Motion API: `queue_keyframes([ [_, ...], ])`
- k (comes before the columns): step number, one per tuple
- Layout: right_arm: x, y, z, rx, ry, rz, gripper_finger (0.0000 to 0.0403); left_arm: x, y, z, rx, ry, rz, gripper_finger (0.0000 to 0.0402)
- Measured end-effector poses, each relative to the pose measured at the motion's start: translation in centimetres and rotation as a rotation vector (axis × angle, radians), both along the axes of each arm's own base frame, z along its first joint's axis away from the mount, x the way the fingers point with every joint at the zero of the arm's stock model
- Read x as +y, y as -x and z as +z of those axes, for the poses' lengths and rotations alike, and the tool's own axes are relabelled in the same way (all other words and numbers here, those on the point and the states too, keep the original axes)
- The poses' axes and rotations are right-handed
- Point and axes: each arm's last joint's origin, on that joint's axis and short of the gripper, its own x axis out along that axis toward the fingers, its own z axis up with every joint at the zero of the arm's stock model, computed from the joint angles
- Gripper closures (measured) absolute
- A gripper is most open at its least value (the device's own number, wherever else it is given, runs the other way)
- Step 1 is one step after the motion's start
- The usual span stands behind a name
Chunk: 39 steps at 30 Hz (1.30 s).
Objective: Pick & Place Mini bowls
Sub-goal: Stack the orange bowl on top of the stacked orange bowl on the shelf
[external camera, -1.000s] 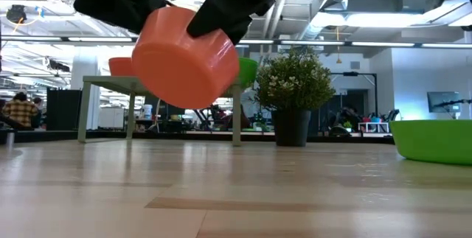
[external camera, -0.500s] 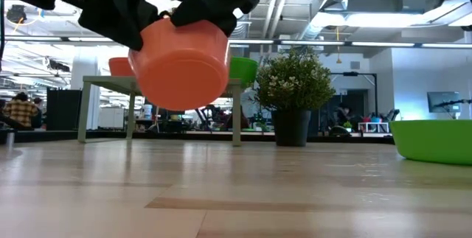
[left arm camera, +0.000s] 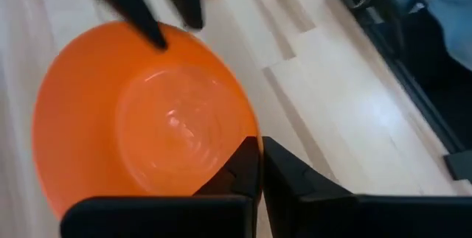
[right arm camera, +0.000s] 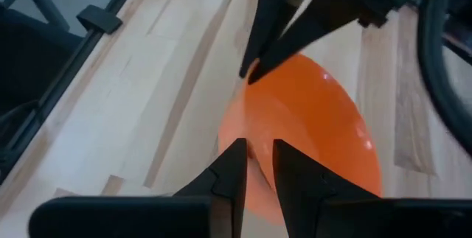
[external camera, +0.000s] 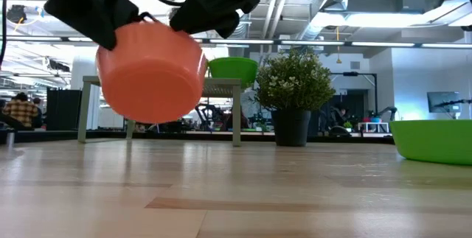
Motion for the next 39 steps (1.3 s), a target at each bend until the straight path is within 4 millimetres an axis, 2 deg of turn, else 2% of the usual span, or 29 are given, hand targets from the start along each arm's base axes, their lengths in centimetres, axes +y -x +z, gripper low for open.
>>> queue_keyframes([
  [4, 0.2, 0.1, 0.0, 0.001, 0.002, 0.004, 0.0341, -0.3, 0.5, -0.1, 0.046, -0.004, 0.054, 0.0390],
  [9, 0.2, 0.2, -0.2, 0.025, 0.008, 0.004, 0.0341, 0.0, 2.2, 1.4, 0.017, -0.080, 0.132, 0.0394],
  [17, 0.1, 0.4, -0.4, 0.055, 0.013, 0.004, 0.0341, 2.9, 7.0, 5.2, -0.098, -0.259, 0.353, 0.0391],
  [24, 0.1, 0.4, -0.4, 0.055, 0.012, 0.005, 0.0341, 4.5, 10.1, 7.7, -0.250, -0.258, 0.451, 0.0390],
  [27, 0.1, 0.4, -0.4, 0.055, 0.012, 0.005, 0.0341, 5.0, 10.8, 8.4, -0.309, -0.304, 0.465, 0.0393],
  [32, 0.1, 0.5, -0.4, 0.058, 0.012, 0.005, 0.0341, 6.1, 11.5, 9.1, -0.402, -0.544, 0.591, 0.0391],
  [35, 0.1, 0.5, -0.4, 0.059, 0.012, 0.005, 0.0341, 6.8, 11.7, 9.4, -0.415, -0.691, 0.666, 0.0393],
  [39, 0.1, 0.5, -0.4, 0.059, 0.012, 0.006, 0.0341, 8.0, 11.7, 9.5, -0.391, -0.765, 0.770, 0.0393],
])
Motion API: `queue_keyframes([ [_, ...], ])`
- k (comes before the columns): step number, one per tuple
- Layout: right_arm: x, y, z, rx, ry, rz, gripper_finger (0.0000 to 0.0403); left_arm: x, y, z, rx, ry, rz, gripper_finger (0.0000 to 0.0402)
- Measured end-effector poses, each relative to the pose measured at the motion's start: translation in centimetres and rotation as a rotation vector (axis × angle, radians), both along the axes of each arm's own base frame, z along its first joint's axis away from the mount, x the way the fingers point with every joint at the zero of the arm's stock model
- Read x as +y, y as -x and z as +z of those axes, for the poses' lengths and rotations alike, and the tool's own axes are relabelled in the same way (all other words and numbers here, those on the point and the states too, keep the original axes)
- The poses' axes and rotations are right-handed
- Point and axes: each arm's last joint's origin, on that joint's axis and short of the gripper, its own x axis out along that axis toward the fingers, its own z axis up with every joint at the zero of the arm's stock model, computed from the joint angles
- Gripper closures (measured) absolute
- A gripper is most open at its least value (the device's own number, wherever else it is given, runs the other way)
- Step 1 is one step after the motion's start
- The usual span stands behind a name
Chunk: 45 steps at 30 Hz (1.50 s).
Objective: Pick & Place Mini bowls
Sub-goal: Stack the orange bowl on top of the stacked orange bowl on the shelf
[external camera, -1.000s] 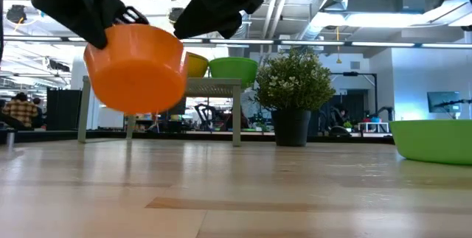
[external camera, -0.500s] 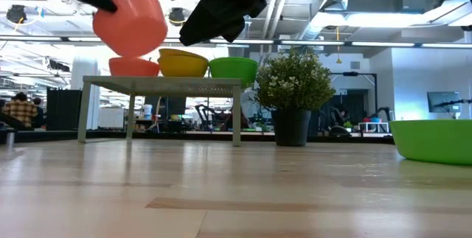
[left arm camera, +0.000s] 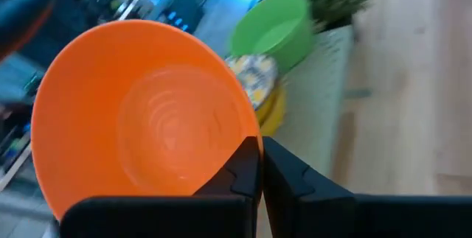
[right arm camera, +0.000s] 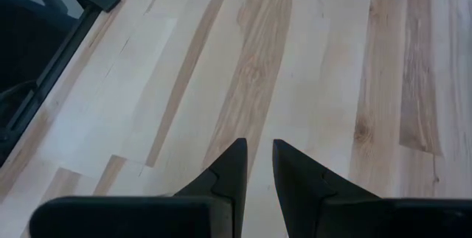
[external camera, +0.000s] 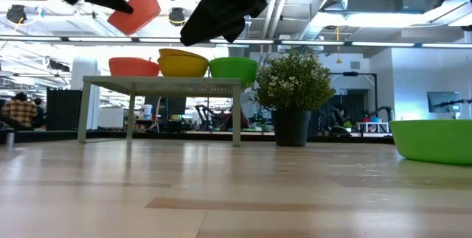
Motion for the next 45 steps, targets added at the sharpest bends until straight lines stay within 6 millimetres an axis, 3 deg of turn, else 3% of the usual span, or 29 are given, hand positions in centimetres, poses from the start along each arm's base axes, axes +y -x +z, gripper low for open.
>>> queue_keyframes([
  [6, 0.0, 0.0, 0.0, 0.000, 0.000, 0.000, 0.0341, 2.3, -0.1, 0.0, 0.047, 0.051, 0.083, 0.0394],
  [18, 0.0, 0.0, 0.0, 0.000, 0.000, 0.000, 0.0341, 6.0, 0.2, 3.3, 0.252, 0.290, 0.173, 0.0392],
  [28, -0.1, 0.0, 0.0, -0.001, 0.000, -0.002, 0.0341, 8.4, -2.1, 1.5, 0.398, 0.384, 0.196, 0.0393],
  [39, -0.1, 0.0, 0.0, -0.001, 0.000, -0.001, 0.0341, 8.7, -2.5, 1.1, 0.443, 0.382, 0.156, 0.0391],
  [45, -0.1, 0.0, 0.0, -0.001, 0.001, -0.001, 0.0341, 8.7, -2.7, 1.0, 0.452, 0.390, 0.150, 0.0362],
])
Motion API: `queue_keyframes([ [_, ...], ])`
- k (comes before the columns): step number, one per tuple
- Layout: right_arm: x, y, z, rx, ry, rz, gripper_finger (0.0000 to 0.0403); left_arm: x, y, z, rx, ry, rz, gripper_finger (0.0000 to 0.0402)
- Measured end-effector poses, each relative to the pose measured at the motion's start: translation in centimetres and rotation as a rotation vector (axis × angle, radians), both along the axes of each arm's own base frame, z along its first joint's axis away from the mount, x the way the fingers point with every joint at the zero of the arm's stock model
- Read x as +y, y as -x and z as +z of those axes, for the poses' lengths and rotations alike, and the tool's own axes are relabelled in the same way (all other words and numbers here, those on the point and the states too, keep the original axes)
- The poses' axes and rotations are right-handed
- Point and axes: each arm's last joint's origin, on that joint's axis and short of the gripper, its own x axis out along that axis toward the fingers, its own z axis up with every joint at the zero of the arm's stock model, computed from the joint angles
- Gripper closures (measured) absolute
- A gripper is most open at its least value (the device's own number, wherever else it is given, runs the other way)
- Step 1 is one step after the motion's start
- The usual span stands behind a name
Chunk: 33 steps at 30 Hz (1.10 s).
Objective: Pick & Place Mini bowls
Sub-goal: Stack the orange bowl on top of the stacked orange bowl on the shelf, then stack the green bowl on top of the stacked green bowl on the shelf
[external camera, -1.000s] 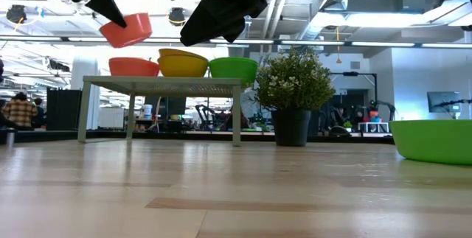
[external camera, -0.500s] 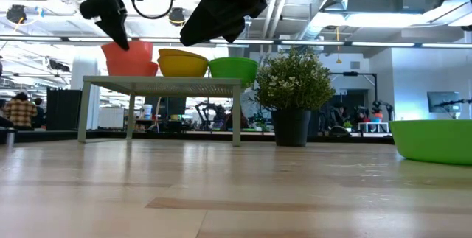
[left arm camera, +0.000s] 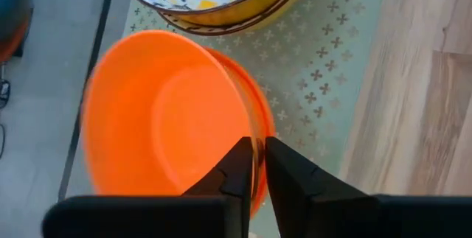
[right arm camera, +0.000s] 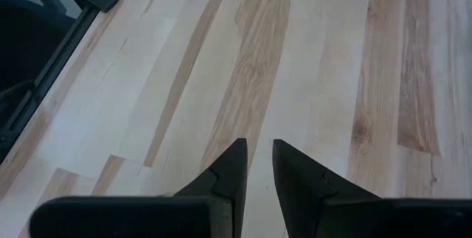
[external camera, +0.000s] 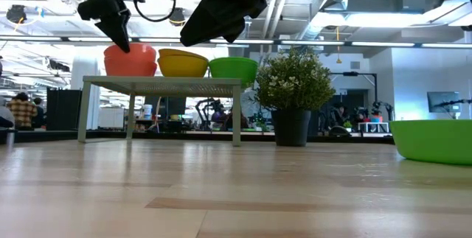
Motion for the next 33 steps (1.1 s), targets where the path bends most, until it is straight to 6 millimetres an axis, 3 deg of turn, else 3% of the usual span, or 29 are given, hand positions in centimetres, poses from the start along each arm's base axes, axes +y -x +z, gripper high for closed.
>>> queue_keyframes([
  [10, 0.0, 0.0, 0.0, 0.000, 0.000, 0.000, 0.0341, 0.6, -1.1, -0.8, 0.062, -0.021, 0.028, 0.0329],
  [19, 0.0, 0.0, 0.0, 0.001, 0.000, 0.000, 0.0341, 0.2, -0.3, -0.2, 0.041, -0.075, 0.040, 0.0302],
  [27, 0.0, 0.0, 0.0, 0.001, 0.000, 0.000, 0.0341, -1.9, 0.7, 1.1, -0.086, -0.075, 0.003, 0.0295],
  [33, 0.0, 0.0, 0.0, -0.007, -0.002, 0.000, 0.0341, -4.6, 1.6, 2.0, -0.261, 0.112, -0.095, 0.0295],
])
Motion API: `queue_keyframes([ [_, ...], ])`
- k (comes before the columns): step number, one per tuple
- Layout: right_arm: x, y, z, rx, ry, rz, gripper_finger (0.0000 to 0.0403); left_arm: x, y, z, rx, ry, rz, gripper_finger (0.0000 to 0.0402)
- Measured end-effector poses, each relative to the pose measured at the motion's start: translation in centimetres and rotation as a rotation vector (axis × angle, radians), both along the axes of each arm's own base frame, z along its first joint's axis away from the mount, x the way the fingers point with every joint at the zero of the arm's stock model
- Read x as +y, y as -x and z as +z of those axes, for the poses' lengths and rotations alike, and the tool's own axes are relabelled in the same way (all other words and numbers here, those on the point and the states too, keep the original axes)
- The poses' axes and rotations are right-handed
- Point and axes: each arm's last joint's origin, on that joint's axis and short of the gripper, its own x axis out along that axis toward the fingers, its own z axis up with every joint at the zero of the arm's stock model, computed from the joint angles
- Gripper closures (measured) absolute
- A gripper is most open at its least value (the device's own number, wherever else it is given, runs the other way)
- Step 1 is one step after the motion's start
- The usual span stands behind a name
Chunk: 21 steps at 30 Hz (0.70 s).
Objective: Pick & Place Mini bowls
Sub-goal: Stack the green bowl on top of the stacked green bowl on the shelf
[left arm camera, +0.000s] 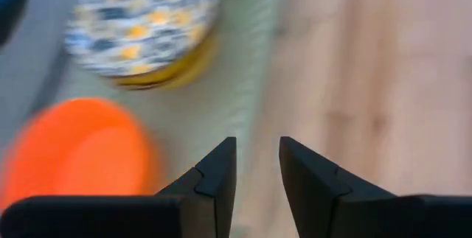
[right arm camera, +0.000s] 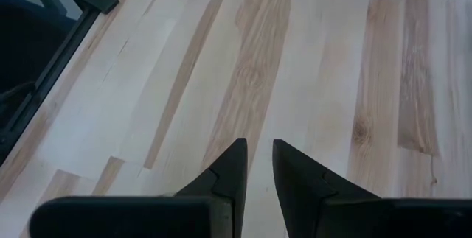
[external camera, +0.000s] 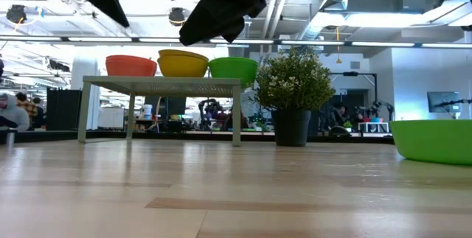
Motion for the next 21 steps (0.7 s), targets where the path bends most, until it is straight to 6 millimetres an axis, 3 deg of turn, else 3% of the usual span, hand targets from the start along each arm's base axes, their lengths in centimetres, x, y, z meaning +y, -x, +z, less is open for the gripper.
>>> queue_keyframes([
  [4, 0.0, -0.2, 0.2, -0.026, -0.006, 0.000, 0.0341, -1.6, 0.3, -0.2, -0.067, 0.163, -0.084, 0.0295],
  [8, 0.1, -0.4, 0.5, -0.065, -0.016, 0.000, 0.0341, -3.0, 0.0, -1.9, -0.087, 0.276, -0.162, 0.0295],
  [21, -0.6, -1.3, 1.4, -0.178, -0.061, -0.037, 0.0341, -7.6, -3.3, -9.2, -0.302, 0.313, -0.399, 0.0295],
])
